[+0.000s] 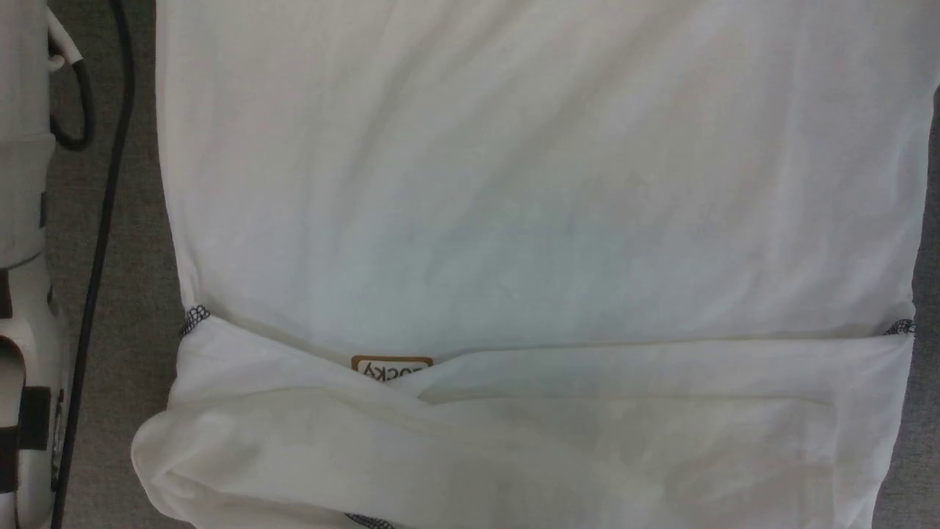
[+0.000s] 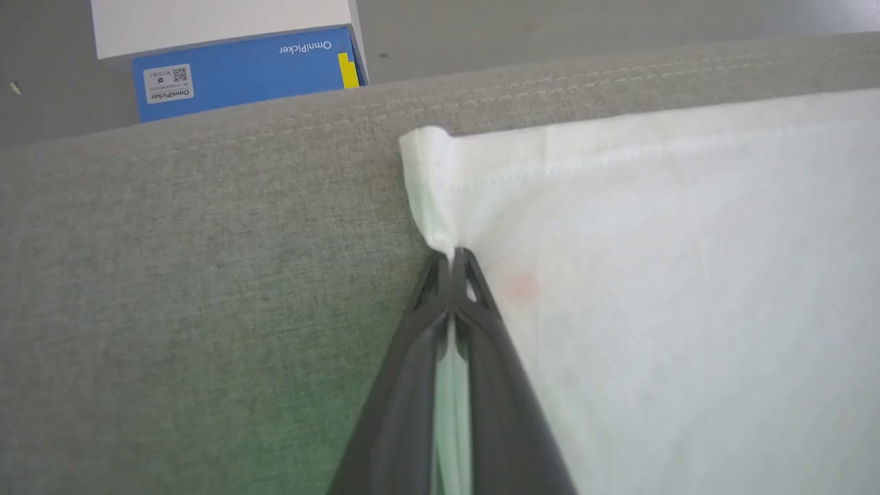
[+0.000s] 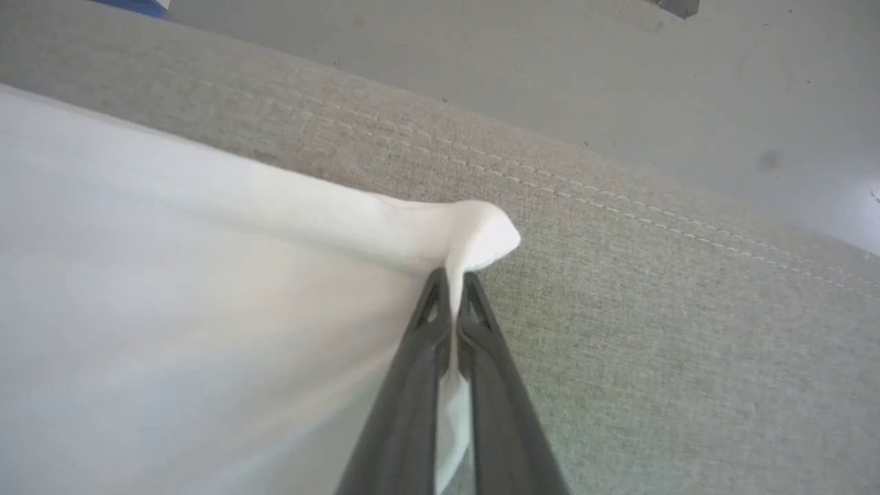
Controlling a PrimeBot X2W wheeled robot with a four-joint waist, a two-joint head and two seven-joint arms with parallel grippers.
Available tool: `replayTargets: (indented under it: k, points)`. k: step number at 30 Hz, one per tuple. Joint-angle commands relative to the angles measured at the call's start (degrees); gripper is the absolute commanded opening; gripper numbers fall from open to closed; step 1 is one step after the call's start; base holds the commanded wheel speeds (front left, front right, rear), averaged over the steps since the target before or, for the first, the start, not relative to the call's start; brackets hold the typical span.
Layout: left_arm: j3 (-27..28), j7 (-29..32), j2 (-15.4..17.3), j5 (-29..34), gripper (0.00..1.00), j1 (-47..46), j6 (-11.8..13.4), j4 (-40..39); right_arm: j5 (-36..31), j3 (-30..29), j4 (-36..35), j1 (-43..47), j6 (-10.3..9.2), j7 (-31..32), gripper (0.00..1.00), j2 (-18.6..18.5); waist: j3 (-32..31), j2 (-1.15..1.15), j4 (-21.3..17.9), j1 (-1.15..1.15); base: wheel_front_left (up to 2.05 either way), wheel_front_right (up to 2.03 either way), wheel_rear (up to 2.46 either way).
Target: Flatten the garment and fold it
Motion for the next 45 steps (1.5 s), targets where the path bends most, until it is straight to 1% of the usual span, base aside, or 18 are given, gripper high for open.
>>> replayTargets:
  k: [1,7,10,12,14,17,20,22,25,29,32,35,37,40,45]
  points:
    - [-0.3,-1.3,-0.2,0.0,0.0,2.6,0.4,0.3,0.1,0.3,1.6,0.9,-0.08,-0.1,0.0,-0.5,0.0,0.0,0.1,0.0,0.0,0.0,0.0]
    - [1.4,-11.5,1.7,4.5,0.0,2.0,2.9,-0.4,-0.3,0.9,1.8,-0.3,-0.08,-4.7,0.0,-1.6,-0.9,0.0,0.8,0.0,0.0,0.0,0.0]
    - [2.2,-17.8,3.0,7.6,0.0,1.0,4.4,0.3,-1.2,0.5,2.2,-1.5,-0.08,-8.2,0.0,-1.6,-1.9,0.0,1.1,0.0,0.0,0.0,0.0]
    - [2.7,-21.6,3.2,9.2,0.0,0.4,5.8,1.0,-2.0,-0.6,2.4,-2.4,-0.08,-11.1,0.0,-1.1,-2.7,0.0,1.3,0.0,0.0,0.0,0.0]
    - [3.0,-25.2,3.3,10.3,0.0,-0.2,6.4,1.6,-3.3,-1.0,2.7,-3.3,-0.08,-14.0,0.0,-0.9,-3.3,0.0,1.5,0.0,0.0,0.0,0.0]
    - [3.3,-29.6,3.2,10.9,0.0,-0.6,6.4,2.6,-4.8,-2.0,3.3,-4.3,-0.08,-18.3,0.0,-0.4,-4.3,0.0,1.6,0.0,0.0,0.0,0.0]
    - [3.6,-34.4,3.6,11.2,0.0,0.0,5.5,3.5,-5.7,-2.7,4.1,-4.2,-0.08,-23.1,0.0,0.3,-6.0,0.0,1.5,0.0,0.0,0.0,0.0]
    - [4.1,-37.4,3.4,10.3,0.0,0.9,4.3,3.7,-5.6,-2.1,4.8,-3.9,-0.08,-26.4,0.0,0.2,-7.5,0.0,1.3,0.0,0.0,0.0,0.0]
    - [4.0,-41.6,3.2,9.2,0.0,3.8,1.8,3.8,-3.2,-0.2,6.2,-1.9,-0.08,-29.4,0.0,0.1,-10.6,0.0,1.0,0.0,0.0,0.0,0.0]
    - [3.9,-46.1,3.6,8.3,0.0,10.4,-0.2,2.5,1.8,3.1,6.8,3.4,-0.08,-32.8,0.0,-1.5,-15.8,0.0,0.5,0.0,0.0,0.0,0.0]
    - [3.9,-49.1,3.4,7.3,0.0,16.7,-0.9,0.2,6.0,5.3,5.9,9.5,-0.08,-35.7,0.0,-3.2,-20.3,0.0,0.4,0.0,0.0,0.0,0.0]
    - [4.2,-51.0,3.3,5.8,0.0,24.5,-1.1,-3.9,10.5,6.3,3.6,17.0,-0.08,-37.4,0.0,-4.9,-24.4,0.0,0.3,0.0,0.0,0.0,0.0]
    - [4.7,-51.9,3.6,5.0,0.0,30.1,-0.6,-6.7,13.1,6.2,1.7,22.2,-0.08,-38.5,0.0,-5.4,-26.9,0.0,0.1,0.0,0.0,0.0,0.0]
    - [4.9,-52.6,4.3,4.4,0.0,38.3,0.3,-11.1,16.9,4.7,-1.2,29.5,-0.08,-39.3,0.0,-4.7,-29.7,0.0,-0.3,0.0,0.0,0.0,0.0]
    - [6.1,-54.2,3.0,1.7,0.0,53.3,3.3,-18.5,20.9,1.7,-5.8,43.0,-0.08,-40.0,0.0,-3.2,-33.6,0.0,0.3,0.0,0.0,0.0,0.0]
